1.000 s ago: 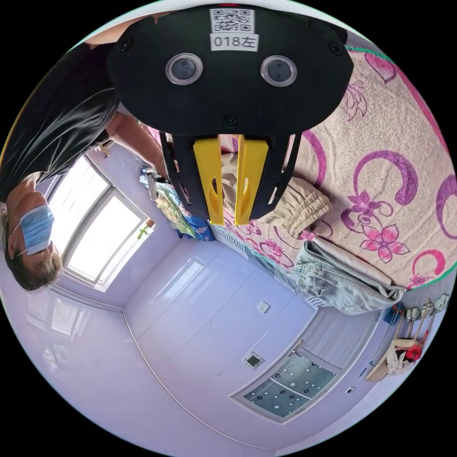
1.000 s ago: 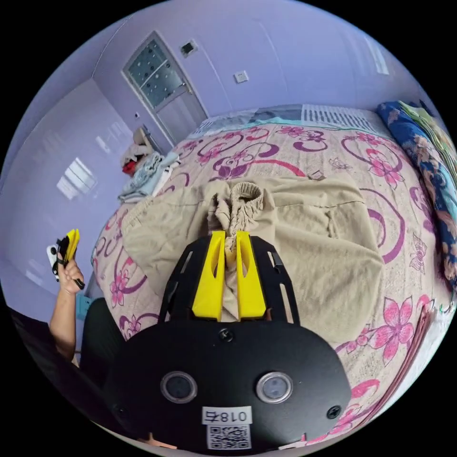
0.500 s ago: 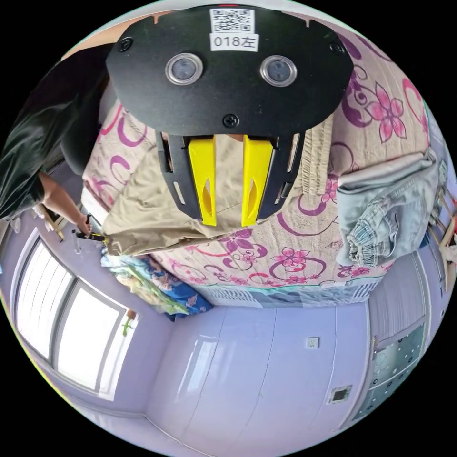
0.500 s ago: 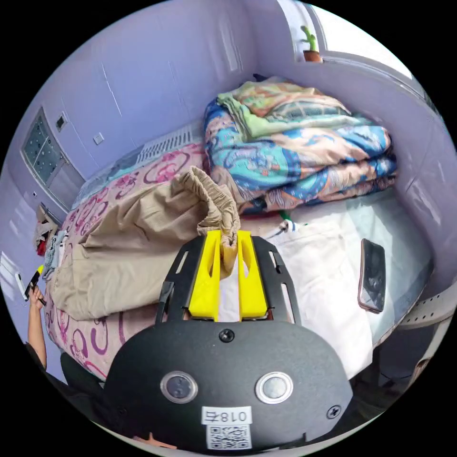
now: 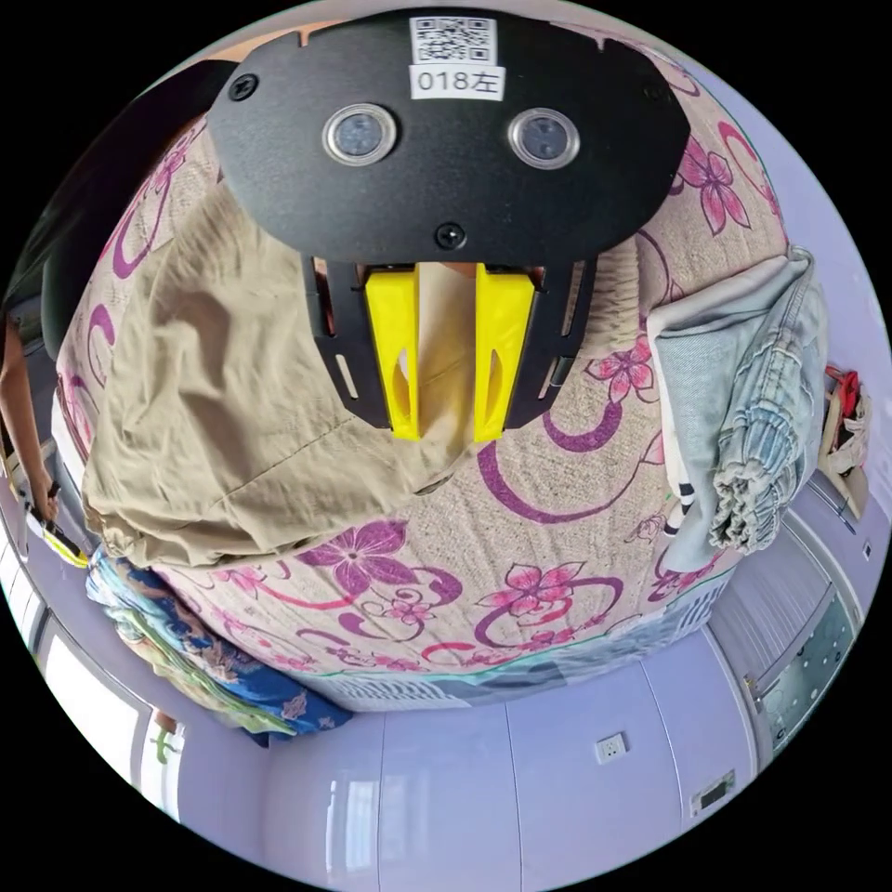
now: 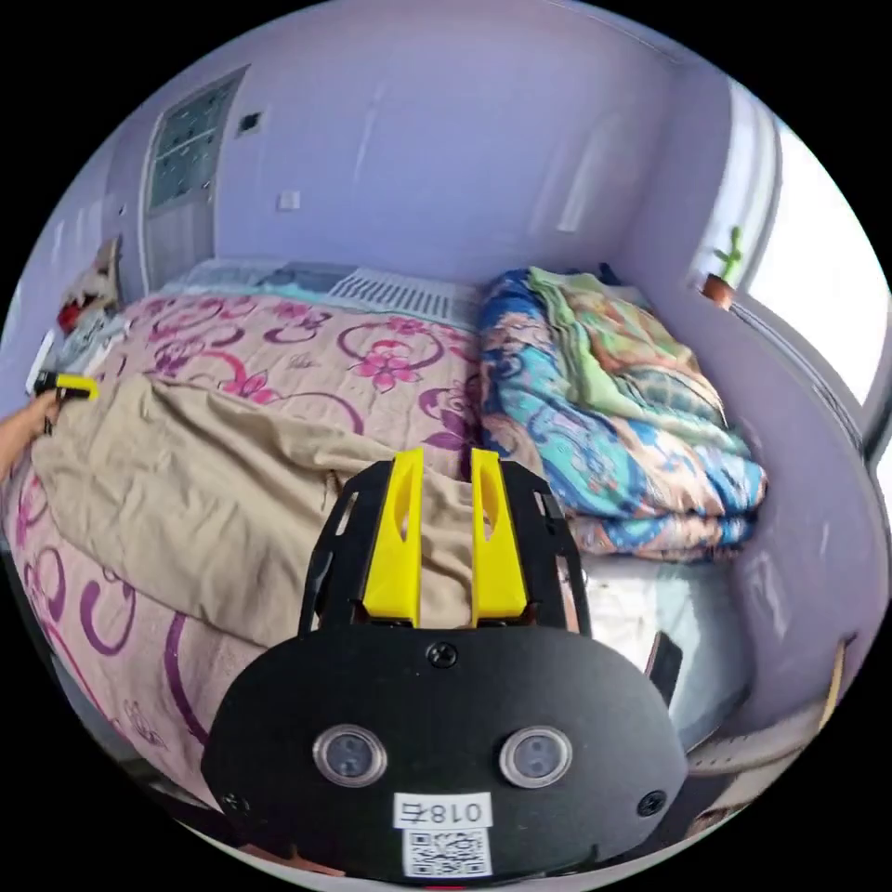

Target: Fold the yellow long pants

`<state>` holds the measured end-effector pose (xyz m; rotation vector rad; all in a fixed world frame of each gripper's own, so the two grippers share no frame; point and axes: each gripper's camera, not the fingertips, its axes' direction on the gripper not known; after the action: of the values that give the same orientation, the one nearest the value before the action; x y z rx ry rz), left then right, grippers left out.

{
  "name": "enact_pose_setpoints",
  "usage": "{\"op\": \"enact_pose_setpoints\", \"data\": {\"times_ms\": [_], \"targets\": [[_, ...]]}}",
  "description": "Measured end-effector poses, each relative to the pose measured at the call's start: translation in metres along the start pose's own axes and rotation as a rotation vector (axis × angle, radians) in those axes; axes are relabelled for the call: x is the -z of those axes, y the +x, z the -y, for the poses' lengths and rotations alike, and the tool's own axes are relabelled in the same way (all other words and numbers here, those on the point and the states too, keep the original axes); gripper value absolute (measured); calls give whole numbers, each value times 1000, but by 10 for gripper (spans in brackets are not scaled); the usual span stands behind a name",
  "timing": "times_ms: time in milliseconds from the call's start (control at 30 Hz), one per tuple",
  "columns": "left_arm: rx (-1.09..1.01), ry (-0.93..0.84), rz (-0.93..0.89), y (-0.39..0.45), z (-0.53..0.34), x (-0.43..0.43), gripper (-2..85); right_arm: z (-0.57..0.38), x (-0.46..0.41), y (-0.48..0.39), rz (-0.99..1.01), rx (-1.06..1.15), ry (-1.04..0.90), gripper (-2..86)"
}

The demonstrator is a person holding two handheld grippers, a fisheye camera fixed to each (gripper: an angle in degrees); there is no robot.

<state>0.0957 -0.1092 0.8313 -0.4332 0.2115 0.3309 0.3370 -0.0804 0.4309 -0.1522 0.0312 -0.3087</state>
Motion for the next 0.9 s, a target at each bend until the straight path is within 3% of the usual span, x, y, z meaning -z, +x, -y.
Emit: {"op": "enact_pose_setpoints", "data": {"times_ms": [100,167,333,400,733,900], "targets": [[-15,-17,25,10,0,-4,44,30,-40,-59,9,315,-128,90],[-6,15,26,11,-7,0,12,41,-62,-79,17,411,-204,99],[30,140,26,11,-49,20,-8,63,-92,-101,46,509,-281,98],[44,201,23,12,-69,31,-8,65,-104,-108,48,563,-374,35],[75,412,-55,-2,-192,63,-10,25,-41,-93,-96,426,-212,-9],[79,542,-150,2,-273,97,-10,-19,18,-72,-114,253,-115,-10]]}}
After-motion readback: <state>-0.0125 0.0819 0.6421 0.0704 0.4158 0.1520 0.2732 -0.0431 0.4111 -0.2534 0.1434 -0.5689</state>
